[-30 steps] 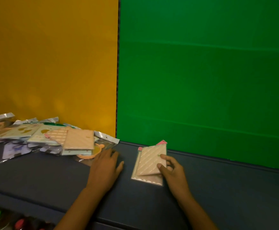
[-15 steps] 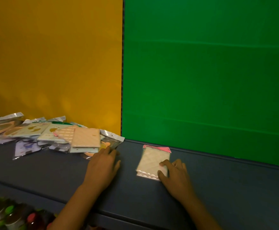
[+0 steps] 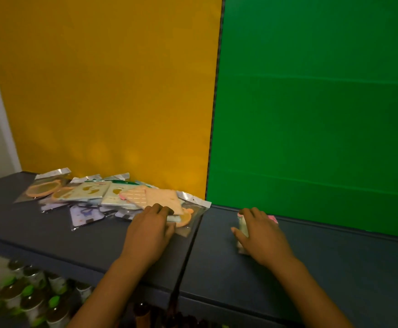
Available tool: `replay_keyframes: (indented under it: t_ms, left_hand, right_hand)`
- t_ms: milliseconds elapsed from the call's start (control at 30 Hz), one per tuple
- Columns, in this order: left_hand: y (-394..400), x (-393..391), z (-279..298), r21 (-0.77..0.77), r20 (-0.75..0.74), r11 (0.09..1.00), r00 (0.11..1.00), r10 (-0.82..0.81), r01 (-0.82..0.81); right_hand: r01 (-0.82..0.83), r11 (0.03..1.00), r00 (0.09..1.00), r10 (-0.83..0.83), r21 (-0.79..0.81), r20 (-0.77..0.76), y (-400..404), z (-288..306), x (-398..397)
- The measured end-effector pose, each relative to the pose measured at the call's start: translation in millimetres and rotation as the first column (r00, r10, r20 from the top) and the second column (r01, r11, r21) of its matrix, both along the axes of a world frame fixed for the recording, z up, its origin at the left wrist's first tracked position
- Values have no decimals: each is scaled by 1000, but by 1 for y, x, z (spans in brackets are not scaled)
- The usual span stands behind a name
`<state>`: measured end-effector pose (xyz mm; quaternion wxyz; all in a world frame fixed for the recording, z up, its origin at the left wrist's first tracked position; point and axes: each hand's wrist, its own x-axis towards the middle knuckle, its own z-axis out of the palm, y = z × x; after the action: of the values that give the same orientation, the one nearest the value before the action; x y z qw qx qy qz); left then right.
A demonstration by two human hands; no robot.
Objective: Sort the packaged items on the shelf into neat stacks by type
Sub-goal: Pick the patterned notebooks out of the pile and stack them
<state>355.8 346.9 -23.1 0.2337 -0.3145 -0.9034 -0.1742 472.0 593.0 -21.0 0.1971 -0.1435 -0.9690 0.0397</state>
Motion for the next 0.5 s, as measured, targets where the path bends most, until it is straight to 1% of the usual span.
replay_keyframes:
  t_ms: [133,200,333,400,500]
  left_hand:
    - [-62,-20,8,29,8,999,999,35,-36]
    - [-93,-31,10,39,14,997,998,61,-62]
    - [-150,-50,4,65,75,993,993,90,-95]
    - [-174,-56,0,63,97,991,989,110,-116]
    - [-205,-68,-2,75,111,985,983,147,-156]
  right_hand:
    - [-32,999,999,32,-29,21,-57,4,-23]
    - [-54,998,999,54,-32,5,-85,8,-37]
    - [-102,988,995,99,-114,-33,-136,8,-64]
    - [-113,983,994,111,-144,-22,-160,5,-77]
    - [-134,981,991,136,-142,3,-188,1,-95]
